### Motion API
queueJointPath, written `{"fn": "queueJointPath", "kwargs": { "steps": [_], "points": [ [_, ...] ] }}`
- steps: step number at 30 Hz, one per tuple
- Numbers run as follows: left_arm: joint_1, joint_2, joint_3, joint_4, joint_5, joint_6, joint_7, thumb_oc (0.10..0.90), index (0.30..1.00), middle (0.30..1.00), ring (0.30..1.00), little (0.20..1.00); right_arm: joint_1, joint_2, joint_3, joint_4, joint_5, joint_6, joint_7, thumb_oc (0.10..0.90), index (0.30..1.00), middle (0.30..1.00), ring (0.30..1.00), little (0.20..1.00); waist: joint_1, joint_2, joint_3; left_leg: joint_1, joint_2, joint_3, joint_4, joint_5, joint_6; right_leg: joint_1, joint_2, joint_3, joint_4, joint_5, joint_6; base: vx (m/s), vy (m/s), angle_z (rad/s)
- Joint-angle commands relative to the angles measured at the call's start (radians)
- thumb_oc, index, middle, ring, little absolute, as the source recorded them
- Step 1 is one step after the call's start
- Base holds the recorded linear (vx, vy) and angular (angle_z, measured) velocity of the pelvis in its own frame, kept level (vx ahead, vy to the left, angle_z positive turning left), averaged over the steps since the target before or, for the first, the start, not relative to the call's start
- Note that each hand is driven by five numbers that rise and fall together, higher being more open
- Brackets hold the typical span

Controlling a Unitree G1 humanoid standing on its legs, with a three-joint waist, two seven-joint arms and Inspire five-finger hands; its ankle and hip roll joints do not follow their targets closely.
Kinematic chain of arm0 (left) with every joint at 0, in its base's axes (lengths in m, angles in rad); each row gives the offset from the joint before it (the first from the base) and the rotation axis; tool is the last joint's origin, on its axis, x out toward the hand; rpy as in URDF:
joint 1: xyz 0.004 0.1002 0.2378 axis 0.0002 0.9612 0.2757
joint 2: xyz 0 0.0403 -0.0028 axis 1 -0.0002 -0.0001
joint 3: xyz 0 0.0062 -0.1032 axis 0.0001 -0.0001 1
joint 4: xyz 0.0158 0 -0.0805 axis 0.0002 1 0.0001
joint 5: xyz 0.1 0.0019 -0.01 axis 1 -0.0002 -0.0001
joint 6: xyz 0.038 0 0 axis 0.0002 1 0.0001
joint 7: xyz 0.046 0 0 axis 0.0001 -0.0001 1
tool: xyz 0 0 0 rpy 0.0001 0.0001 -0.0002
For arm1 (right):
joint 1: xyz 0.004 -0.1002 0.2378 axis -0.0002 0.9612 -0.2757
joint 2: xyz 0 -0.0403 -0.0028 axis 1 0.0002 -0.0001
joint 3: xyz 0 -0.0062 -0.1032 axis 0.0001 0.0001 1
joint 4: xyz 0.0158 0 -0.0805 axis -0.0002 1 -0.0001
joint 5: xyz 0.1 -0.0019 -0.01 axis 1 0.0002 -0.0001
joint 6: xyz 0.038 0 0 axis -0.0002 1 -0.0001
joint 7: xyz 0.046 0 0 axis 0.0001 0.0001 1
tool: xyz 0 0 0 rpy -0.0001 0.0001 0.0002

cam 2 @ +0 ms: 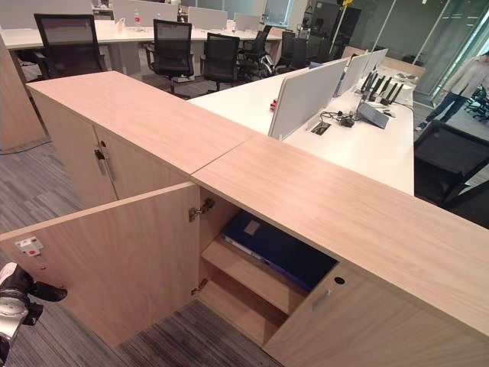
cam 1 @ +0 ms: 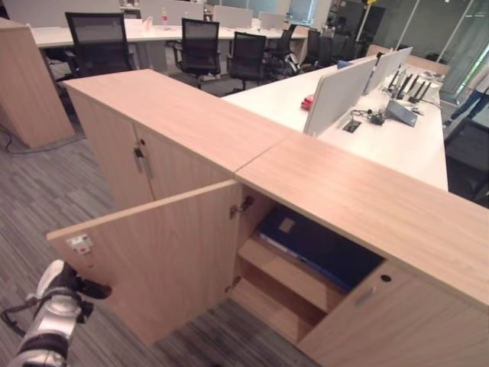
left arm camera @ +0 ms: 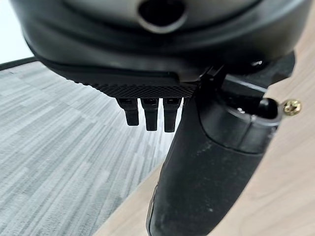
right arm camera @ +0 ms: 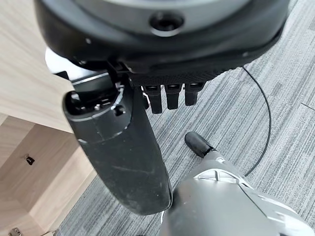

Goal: Put the empty folder in the office cabinet

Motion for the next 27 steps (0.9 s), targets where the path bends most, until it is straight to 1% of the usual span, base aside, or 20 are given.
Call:
{"fn": "queueJointPath", "kwargs": {
  "steps": [1,4,5,6,7,9,11,12,13,14,15,16,19,20,21,22,23,26,27],
  "points": [
    [-0.187,-0.131,0.01,-0.365,-0.062,-0.233,0.018,0.8,0.9,0.9,0.9,0.9,-0.055,-0.039,0.016,0.046,0.008,-0.022,-0.009,0.8,0.9,0.9,0.9,0.9,-0.029,0.101,-0.03,0.077,0.002,-0.013,-0.002,-0.158,0.021,-0.042,-0.014,-0.041,-0.01,0.098,0.04,0.0,-0.029,0.09],
    [-0.093,-0.237,-0.006,-0.54,-0.092,-0.264,-0.023,0.8,0.9,0.9,0.9,0.9,-0.064,-0.016,0.015,0.044,0.005,-0.025,-0.014,0.8,0.9,0.9,0.9,0.9,-0.018,0.094,-0.022,0.074,0.004,-0.021,-0.002,-0.158,0.021,-0.041,-0.009,-0.043,-0.01,0.096,0.037,0.01,-0.03,0.13],
    [-0.091,-0.238,-0.005,-0.542,-0.092,-0.262,-0.023,0.8,0.9,0.9,0.9,0.9,-0.063,-0.017,0.016,0.044,0.005,-0.025,-0.014,0.8,0.9,0.9,0.9,0.9,-0.018,0.095,-0.022,0.075,0.004,-0.021,-0.002,-0.159,0.021,-0.041,-0.009,-0.043,-0.01,0.096,0.037,0.02,-0.044,0.16],
    [-0.031,-0.287,-0.067,-0.664,-0.089,-0.275,-0.075,0.8,0.9,0.9,0.9,0.9,-0.072,0.001,0.028,0.037,0.0,-0.027,-0.018,0.8,0.9,0.9,0.9,0.9,-0.011,0.091,-0.015,0.074,0.007,-0.025,-0.002,-0.159,0.021,-0.039,-0.001,-0.042,-0.01,0.092,0.032,0.02,-0.051,0.14],
    [-0.009,-0.296,-0.109,-0.717,-0.074,-0.277,-0.103,0.8,0.9,0.9,0.9,0.9,-0.075,0.008,0.036,0.033,-0.004,-0.028,-0.019,0.8,0.9,0.9,0.9,0.9,-0.007,0.091,-0.012,0.073,0.011,-0.026,-0.002,-0.158,0.02,-0.039,0.003,-0.04,-0.01,0.089,0.03,0.02,-0.072,0.1],
    [-0.017,-0.293,-0.221,-0.767,-0.033,-0.276,-0.156,0.8,0.9,0.9,0.9,0.9,-0.081,0.016,0.063,0.024,-0.019,-0.029,-0.019,0.8,0.9,0.9,0.9,0.9,-0.007,0.091,-0.004,0.068,0.018,-0.03,-0.002,-0.154,0.018,-0.042,0.012,-0.034,-0.01,0.083,0.026,0.0,-0.063,0.18],
    [-0.037,-0.268,-0.319,-0.8,0.003,-0.277,-0.203,0.8,0.9,0.9,0.9,0.9,-0.077,0.017,0.096,0.011,-0.046,-0.028,-0.019,0.8,0.9,0.9,0.9,0.9,-0.013,0.091,0.0,0.065,0.026,-0.033,-0.002,-0.152,0.014,-0.041,0.02,-0.033,-0.009,0.077,0.024,0.0,-0.065,0.29],
    [-0.038,-0.252,-0.369,-0.825,0.005,-0.275,-0.235,0.8,0.9,0.9,0.9,0.9,-0.075,0.013,0.114,0.0,-0.066,-0.026,-0.019,0.8,0.9,0.9,0.9,0.9,-0.019,0.092,0.002,0.064,0.031,-0.033,-0.002,-0.153,0.012,-0.041,0.026,-0.031,-0.008,0.073,0.023,0.01,-0.062,0.39],
    [-0.035,-0.25,-0.396,-0.83,-0.008,-0.274,-0.249,0.8,0.9,0.9,0.9,0.9,-0.074,0.012,0.123,-0.007,-0.078,-0.026,-0.023,0.8,0.9,0.9,0.9,0.9,-0.023,0.093,0.003,0.063,0.036,-0.033,-0.002,-0.152,0.009,-0.04,0.029,-0.031,-0.008,0.071,0.021,0.01,-0.043,0.39],
    [-0.035,-0.25,-0.396,-0.83,-0.009,-0.274,-0.249,0.8,0.9,0.9,0.9,0.9,-0.074,0.012,0.123,-0.007,-0.078,-0.026,-0.023,0.8,0.9,0.9,0.9,0.9,-0.023,0.093,0.003,0.063,0.036,-0.033,-0.002,-0.152,0.009,-0.04,0.029,-0.031,-0.008,0.071,0.021,0.01,-0.054,0.29],
    [-0.025,-0.254,-0.436,-0.819,-0.036,-0.276,-0.265,0.8,0.9,0.9,0.9,0.9,-0.058,-0.002,0.16,-0.043,-0.115,-0.028,-0.009,0.8,0.9,0.9,0.9,0.9,-0.039,0.092,0.008,0.061,0.044,-0.029,-0.002,-0.149,0.005,-0.045,0.037,-0.024,-0.007,0.066,0.018,-0.02,-0.067,0.15],
    [-0.031,-0.271,-0.456,-0.796,-0.059,-0.265,-0.275,0.8,0.9,0.9,0.9,0.9,-0.045,-0.022,0.17,-0.052,-0.114,-0.037,-0.01,0.8,0.9,0.9,0.9,0.9,-0.054,0.088,0.012,0.059,0.051,-0.023,-0.002,-0.146,0.002,-0.051,0.043,-0.016,-0.009,0.064,0.017,-0.03,-0.086,0.01],
    [-0.029,-0.275,-0.505,-0.828,-0.101,-0.259,-0.31,0.8,0.9,0.9,0.9,0.9,-0.058,-0.026,0.166,-0.045,-0.106,-0.035,-0.013,0.8,0.9,0.9,0.9,0.9,-0.058,0.088,0.016,0.049,0.062,-0.026,-0.002,-0.142,0.0,-0.061,0.056,-0.01,-0.01,0.057,0.01,-0.01,-0.067,-0.54],
    [-0.023,-0.278,-0.526,-0.839,-0.114,-0.255,-0.327,0.8,0.9,0.9,0.9,0.9,-0.062,-0.024,0.171,-0.04,-0.11,-0.034,-0.014,0.8,0.9,0.9,0.9,0.9,-0.061,0.088,0.016,0.047,0.066,-0.025,-0.002,-0.141,-0.001,-0.064,0.061,-0.005,-0.01,0.053,0.008,0.0,-0.037,-0.06],
    [-0.024,-0.278,-0.527,-0.839,-0.115,-0.255,-0.328,0.8,0.9,0.9,0.9,0.9,-0.062,-0.024,0.171,-0.04,-0.11,-0.035,-0.014,0.8,0.9,0.9,0.9,0.9,-0.06,0.088,0.016,0.046,0.066,-0.025,-0.002,-0.141,-0.001,-0.065,0.062,-0.004,-0.01,0.053,0.008,-0.01,-0.057,0.85],
    [-0.027,-0.284,-0.579,-0.844,-0.145,-0.24,-0.37,0.8,0.9,0.9,0.9,0.9,-0.069,-0.027,0.186,-0.035,-0.123,-0.032,-0.013,0.8,0.9,0.9,0.9,0.9,-0.072,0.089,0.017,0.041,0.078,-0.014,-0.002,-0.139,-0.004,-0.08,0.076,0.018,-0.01,0.044,0.003,-0.01,-0.037,0.72],
    [-0.027,-0.284,-0.579,-0.844,-0.145,-0.24,-0.37,0.8,0.9,0.9,0.9,0.9,-0.069,-0.027,0.186,-0.035,-0.123,-0.032,-0.013,0.8,0.9,0.9,0.9,0.9,-0.071,0.089,0.017,0.04,0.079,-0.014,-0.002,-0.14,-0.005,-0.081,0.076,0.019,-0.01,0.044,0.003,-0.02,-0.047,0.18],
    [-0.029,-0.262,-0.599,-0.861,-0.145,-0.238,-0.385,0.8,0.9,0.9,0.9,0.9,-0.057,-0.041,0.202,-0.029,-0.154,-0.026,-0.011,0.8,0.9,0.9,0.9,0.9,-0.089,0.089,0.014,0.039,0.091,0.002,-0.002,-0.142,-0.009,-0.096,0.093,0.041,-0.01,0.033,-0.004,-0.01,-0.024,-0.93],
    [-0.03,-0.262,-0.599,-0.862,-0.145,-0.238,-0.385,0.8,0.9,0.9,0.9,0.9,-0.057,-0.041,0.201,-0.029,-0.154,-0.026,-0.011,0.8,0.9,0.9,0.9,0.9,-0.091,0.087,0.013,0.034,0.088,0.002,-0.002,-0.137,-0.007,-0.1,0.089,0.04,-0.01,0.036,-0.005,-0.01,-0.009,-0.79]
  ]
}}
